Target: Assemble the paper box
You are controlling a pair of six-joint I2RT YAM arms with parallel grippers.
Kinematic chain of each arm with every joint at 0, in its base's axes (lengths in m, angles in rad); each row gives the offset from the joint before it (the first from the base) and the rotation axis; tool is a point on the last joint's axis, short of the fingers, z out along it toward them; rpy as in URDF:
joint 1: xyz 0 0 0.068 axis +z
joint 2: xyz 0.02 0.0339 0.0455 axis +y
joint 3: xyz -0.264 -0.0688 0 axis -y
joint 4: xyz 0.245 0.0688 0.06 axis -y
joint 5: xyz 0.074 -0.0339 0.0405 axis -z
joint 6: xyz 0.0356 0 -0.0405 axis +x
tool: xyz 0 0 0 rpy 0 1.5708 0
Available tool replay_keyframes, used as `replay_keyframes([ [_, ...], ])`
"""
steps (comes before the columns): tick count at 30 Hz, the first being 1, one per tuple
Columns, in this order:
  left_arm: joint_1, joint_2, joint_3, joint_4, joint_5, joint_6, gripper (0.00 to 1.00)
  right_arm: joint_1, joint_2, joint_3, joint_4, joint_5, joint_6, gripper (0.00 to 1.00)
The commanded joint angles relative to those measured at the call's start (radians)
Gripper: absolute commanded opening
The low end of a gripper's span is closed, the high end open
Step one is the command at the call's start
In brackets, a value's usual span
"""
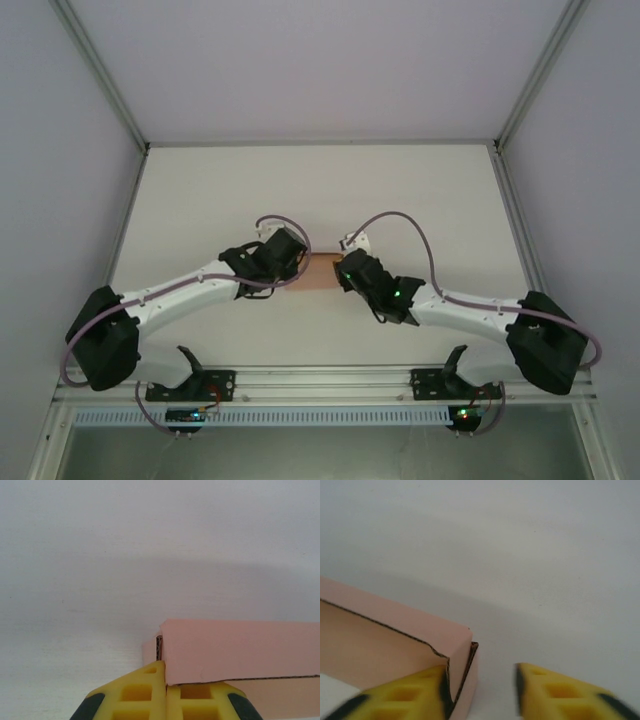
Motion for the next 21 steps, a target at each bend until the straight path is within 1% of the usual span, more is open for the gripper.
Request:
replay_keyframes([
  [1, -0.008, 0.083, -0.095, -0.143, 0.057, -0.002, 0.0, -0.023, -0.059, 0.034, -0.058, -0.084, -0.025, 0.66],
  [4, -0.009, 0.076, -0.094, -0.12, 0.052, 0.002, 0.0, -0.044, -0.106, 0.035, -0.025, -0.101, -0.037, 0.77],
  [7, -0.011, 0.057, -0.098, -0.099, 0.055, 0.014, 0.0, -0.087, -0.143, 0.024, 0.039, -0.16, -0.022, 0.83],
  [9, -0.014, 0.044, -0.1, -0.091, 0.056, 0.024, 0.0, -0.13, -0.152, 0.017, 0.09, -0.201, 0.022, 0.86],
  [13, -0.017, 0.028, -0.094, -0.056, 0.066, 0.051, 0.0, -0.204, -0.105, 0.037, 0.123, -0.278, 0.075, 0.86],
  [16, -0.021, 0.021, -0.083, -0.062, 0.061, 0.065, 0.02, -0.226, -0.036, 0.079, 0.084, -0.322, 0.074, 0.8],
  [17, -0.021, 0.016, -0.08, -0.065, 0.059, 0.067, 0.04, -0.226, -0.012, 0.094, 0.063, -0.332, 0.074, 0.79],
  [18, -0.021, 0.012, -0.076, -0.066, 0.058, 0.069, 0.04, -0.227, 0.008, 0.101, 0.051, -0.339, 0.074, 0.78],
  [21, -0.021, 0.003, -0.063, -0.07, 0.057, 0.081, 0.07, -0.221, 0.056, 0.108, 0.014, -0.301, 0.072, 0.74],
])
